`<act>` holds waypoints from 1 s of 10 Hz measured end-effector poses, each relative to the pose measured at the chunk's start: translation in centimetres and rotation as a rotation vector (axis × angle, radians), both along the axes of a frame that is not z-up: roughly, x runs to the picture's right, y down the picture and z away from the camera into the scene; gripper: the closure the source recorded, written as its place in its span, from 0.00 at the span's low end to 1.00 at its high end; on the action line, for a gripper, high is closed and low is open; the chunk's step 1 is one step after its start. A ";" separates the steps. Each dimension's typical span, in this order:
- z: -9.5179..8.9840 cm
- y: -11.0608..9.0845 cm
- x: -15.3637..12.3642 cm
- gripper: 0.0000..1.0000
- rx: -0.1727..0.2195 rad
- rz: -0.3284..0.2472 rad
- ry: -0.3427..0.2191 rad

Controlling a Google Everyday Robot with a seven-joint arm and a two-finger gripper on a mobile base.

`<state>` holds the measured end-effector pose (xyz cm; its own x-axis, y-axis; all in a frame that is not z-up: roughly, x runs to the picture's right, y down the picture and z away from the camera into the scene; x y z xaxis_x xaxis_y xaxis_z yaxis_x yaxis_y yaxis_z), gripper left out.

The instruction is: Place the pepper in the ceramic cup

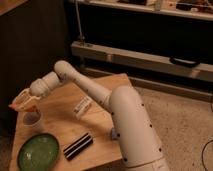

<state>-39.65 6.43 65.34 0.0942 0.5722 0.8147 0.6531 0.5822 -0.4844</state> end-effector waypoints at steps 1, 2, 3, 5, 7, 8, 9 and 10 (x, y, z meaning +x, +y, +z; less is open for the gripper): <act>-0.6 0.4 -0.1 0.90 -0.011 -0.007 -0.011; -1.3 0.9 -0.5 0.90 -0.023 -0.013 -0.024; -1.7 1.0 -0.6 0.90 -0.032 -0.014 -0.031; -1.7 0.9 -0.5 0.90 -0.036 -0.015 -0.031; -1.7 1.0 -0.5 0.90 -0.035 -0.016 -0.032; -1.7 0.9 -0.5 0.90 -0.035 -0.015 -0.031; -1.7 1.0 -0.5 0.90 -0.035 -0.016 -0.032; -1.7 0.9 -0.5 0.90 -0.035 -0.016 -0.032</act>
